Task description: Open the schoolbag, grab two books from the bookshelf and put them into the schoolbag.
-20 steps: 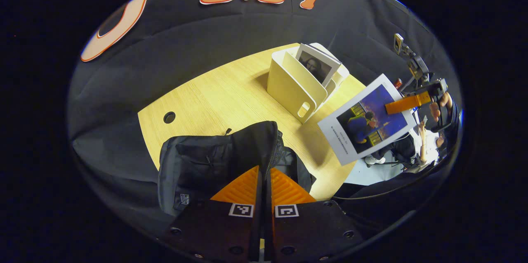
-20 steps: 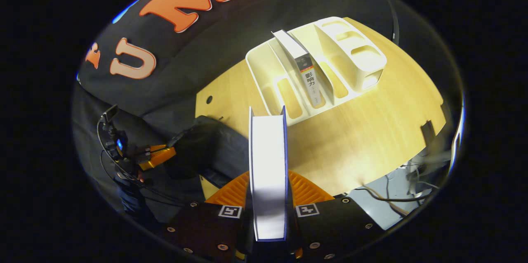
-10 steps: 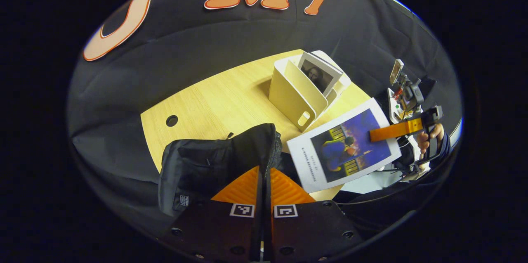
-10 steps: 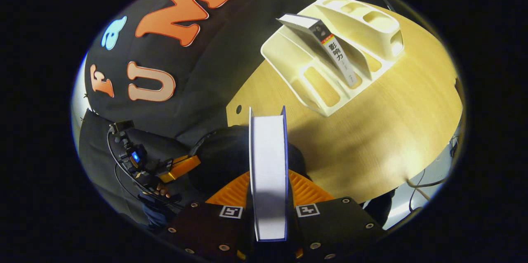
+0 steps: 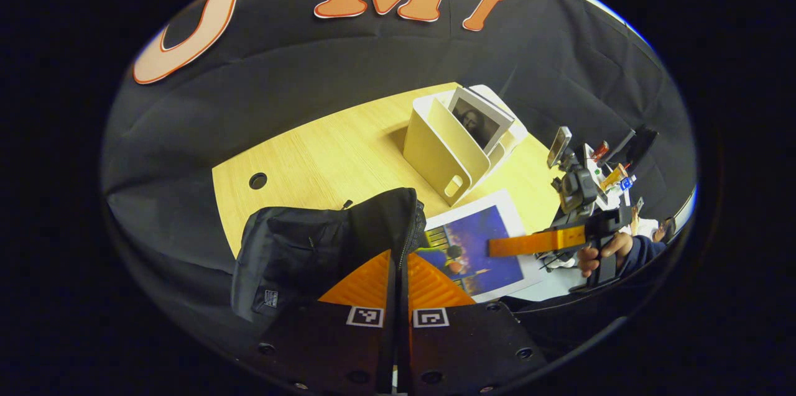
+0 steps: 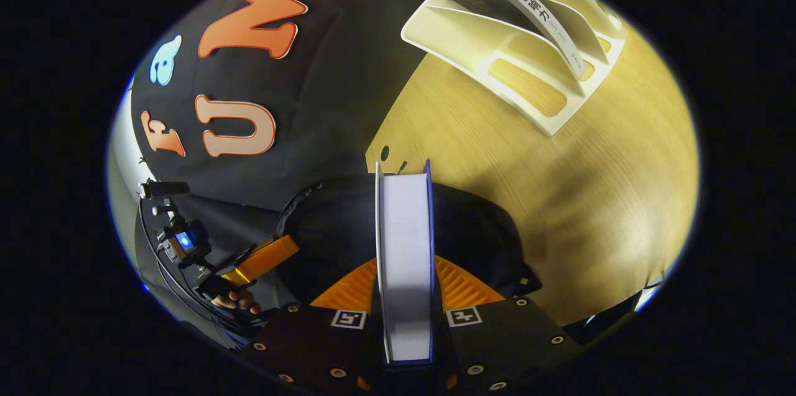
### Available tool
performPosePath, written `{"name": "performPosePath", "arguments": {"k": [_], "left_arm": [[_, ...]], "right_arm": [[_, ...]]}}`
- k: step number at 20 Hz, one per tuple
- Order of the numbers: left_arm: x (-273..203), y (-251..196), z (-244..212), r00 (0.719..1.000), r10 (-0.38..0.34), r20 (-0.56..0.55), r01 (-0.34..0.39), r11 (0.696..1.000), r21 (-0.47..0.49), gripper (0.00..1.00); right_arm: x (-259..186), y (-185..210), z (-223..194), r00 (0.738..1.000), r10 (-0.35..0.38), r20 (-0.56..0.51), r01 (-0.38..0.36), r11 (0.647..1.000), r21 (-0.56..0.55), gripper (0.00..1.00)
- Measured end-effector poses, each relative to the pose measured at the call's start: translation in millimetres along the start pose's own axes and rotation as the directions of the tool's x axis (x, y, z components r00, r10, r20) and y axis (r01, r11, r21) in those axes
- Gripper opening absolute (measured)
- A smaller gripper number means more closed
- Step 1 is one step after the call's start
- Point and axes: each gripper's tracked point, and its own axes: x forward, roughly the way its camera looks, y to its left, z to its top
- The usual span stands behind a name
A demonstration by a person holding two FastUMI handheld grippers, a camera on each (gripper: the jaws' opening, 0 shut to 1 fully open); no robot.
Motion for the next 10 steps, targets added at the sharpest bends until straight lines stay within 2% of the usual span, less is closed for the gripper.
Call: {"name": "performPosePath", "arguments": {"k": [8,10], "left_arm": [[1.9,-17.4,2.5,0.998,-0.035,0.049,0.037,0.998,-0.041,0.04],[2.4,-23.2,0.0,0.997,-0.060,0.049,0.063,0.997,-0.054,0.04]], "right_arm": [[58.1,0.7,-13.7,0.995,0.041,0.093,-0.050,0.994,0.096,0.32],[71.6,-0.9,-18.8,0.994,0.038,0.100,-0.047,0.995,0.084,0.32]]}}
